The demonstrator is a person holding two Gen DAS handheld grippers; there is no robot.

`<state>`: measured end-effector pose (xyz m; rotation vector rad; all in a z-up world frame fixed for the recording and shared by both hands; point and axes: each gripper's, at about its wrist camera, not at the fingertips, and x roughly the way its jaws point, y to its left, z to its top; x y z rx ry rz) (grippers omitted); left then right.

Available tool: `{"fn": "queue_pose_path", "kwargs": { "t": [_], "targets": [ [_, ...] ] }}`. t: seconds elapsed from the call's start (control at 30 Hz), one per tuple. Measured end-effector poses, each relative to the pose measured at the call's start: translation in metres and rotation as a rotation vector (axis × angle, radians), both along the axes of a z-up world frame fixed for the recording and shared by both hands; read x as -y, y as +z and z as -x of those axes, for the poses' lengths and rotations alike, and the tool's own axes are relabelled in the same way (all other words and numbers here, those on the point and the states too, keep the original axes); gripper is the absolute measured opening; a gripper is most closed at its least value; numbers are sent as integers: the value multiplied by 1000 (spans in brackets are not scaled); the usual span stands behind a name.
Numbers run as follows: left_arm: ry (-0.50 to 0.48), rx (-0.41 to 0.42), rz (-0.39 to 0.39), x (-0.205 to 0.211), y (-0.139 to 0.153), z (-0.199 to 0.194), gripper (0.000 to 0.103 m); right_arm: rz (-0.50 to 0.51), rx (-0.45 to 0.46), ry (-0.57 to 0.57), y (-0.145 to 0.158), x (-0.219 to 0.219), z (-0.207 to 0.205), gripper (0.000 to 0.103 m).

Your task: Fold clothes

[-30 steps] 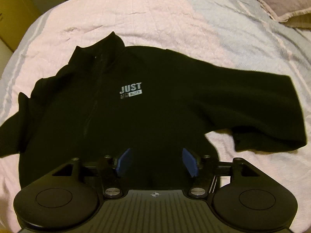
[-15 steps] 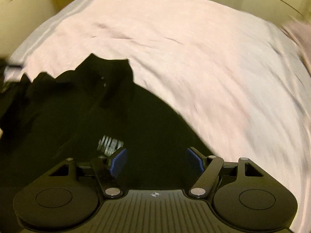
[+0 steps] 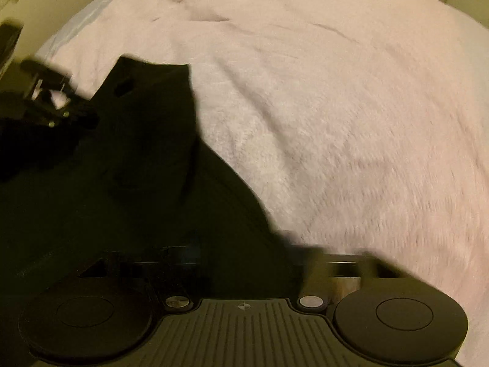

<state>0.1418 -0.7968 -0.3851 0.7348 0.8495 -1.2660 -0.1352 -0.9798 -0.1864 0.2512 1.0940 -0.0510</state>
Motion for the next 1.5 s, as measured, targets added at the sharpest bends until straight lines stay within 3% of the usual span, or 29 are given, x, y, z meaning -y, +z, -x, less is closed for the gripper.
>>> {"fn": "queue_pose_path", "kwargs": {
  "t": [0.03, 0.17, 0.3, 0.4, 0.47, 0.53, 0.6, 0.63, 0.67, 0.8, 0.93, 1.1, 1.17, 1.27, 1.33, 1.5],
  "targets": [
    [1, 1, 33, -7, 14, 4, 6, 8, 22, -15, 9, 1, 7, 3],
    [-46, 30, 156, -9, 73, 16, 6, 94, 118, -74, 79, 5, 40, 2],
    [-96, 35, 193, 26, 98, 9, 7, 193, 145, -55, 125, 29, 48, 2],
    [-78, 62, 196, 57, 91, 0, 7, 239, 129, -100, 124, 54, 32, 2],
    [0, 61, 186, 74, 80, -11, 9, 248, 132, -159, 113, 68, 18, 2],
    [97, 57, 126, 86, 63, -20, 16, 267, 120, -177, 93, 75, 6, 5],
    [164, 62, 71, 86, 48, -23, 17, 301, 81, -211, 72, 71, 1, 33],
    [170, 72, 67, 80, 45, -22, 17, 339, 63, -247, 63, 67, 2, 61],
    [170, 75, 66, 74, 43, -20, 17, 356, 76, -270, 60, 63, 12, 66],
    [140, 73, 62, 44, 48, -3, 21, 276, 132, -382, 58, 57, 78, 66],
    [72, 45, 78, 30, 56, 40, 29, 181, 106, -629, 62, 46, 200, 66],
    [-59, -27, 97, 29, 61, 116, 29, 136, 41, -975, 65, 35, 361, 66],
    [-135, -62, 116, 39, 64, 155, 29, 82, 32, -1065, 61, 34, 404, 66],
    [-273, -95, 145, 57, 70, 218, 31, -13, 92, -1087, 55, 36, 443, 66],
    [-354, -92, 147, 69, 70, 255, 33, -73, 132, -1072, 46, 36, 448, 66],
    [-435, -95, 119, 95, 65, 314, 33, -180, 229, -1011, 30, 25, 440, 66]
  ]
}}
